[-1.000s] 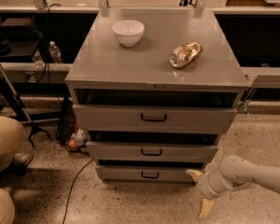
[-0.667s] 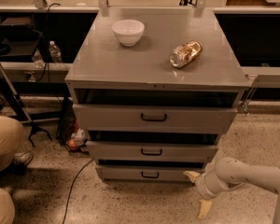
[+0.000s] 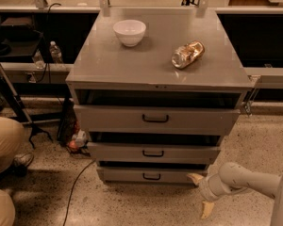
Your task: Open bottom drawer
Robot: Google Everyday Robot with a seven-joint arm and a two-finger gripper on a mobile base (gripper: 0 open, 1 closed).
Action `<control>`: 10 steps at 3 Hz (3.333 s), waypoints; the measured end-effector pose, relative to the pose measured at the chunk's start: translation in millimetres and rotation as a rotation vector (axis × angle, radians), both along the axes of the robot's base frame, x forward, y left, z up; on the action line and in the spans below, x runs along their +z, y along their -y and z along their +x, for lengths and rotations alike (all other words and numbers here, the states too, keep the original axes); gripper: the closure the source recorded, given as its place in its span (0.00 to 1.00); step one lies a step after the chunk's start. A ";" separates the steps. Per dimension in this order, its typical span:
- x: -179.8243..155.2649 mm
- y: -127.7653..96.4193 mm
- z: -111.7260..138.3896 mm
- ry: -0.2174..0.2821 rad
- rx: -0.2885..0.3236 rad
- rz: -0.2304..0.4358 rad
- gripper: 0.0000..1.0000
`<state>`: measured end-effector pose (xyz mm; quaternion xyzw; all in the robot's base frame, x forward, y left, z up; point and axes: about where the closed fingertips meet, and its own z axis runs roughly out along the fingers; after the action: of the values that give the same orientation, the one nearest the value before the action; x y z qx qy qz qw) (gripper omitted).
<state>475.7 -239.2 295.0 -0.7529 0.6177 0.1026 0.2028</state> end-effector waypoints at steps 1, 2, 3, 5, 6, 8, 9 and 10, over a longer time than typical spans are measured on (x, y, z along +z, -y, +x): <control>-32.3 -1.5 20.0 0.053 0.027 0.038 0.00; -32.3 -1.5 19.9 0.053 0.027 0.038 0.00; -48.1 -0.4 30.5 0.099 0.029 0.057 0.00; -73.9 -1.9 56.3 0.188 0.026 0.088 0.00; -85.3 -8.7 72.1 0.225 0.031 0.098 0.00; -106.4 -11.7 107.5 0.271 0.011 0.089 0.00; -114.0 -7.9 120.6 0.276 -0.018 0.082 0.00; -124.1 -2.5 127.6 0.263 -0.051 0.077 0.13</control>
Offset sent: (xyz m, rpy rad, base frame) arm 0.0328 0.0031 -0.0537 0.0456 -0.0709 0.0554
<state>603.3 -236.7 170.9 -0.7356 0.6003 0.0216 0.3132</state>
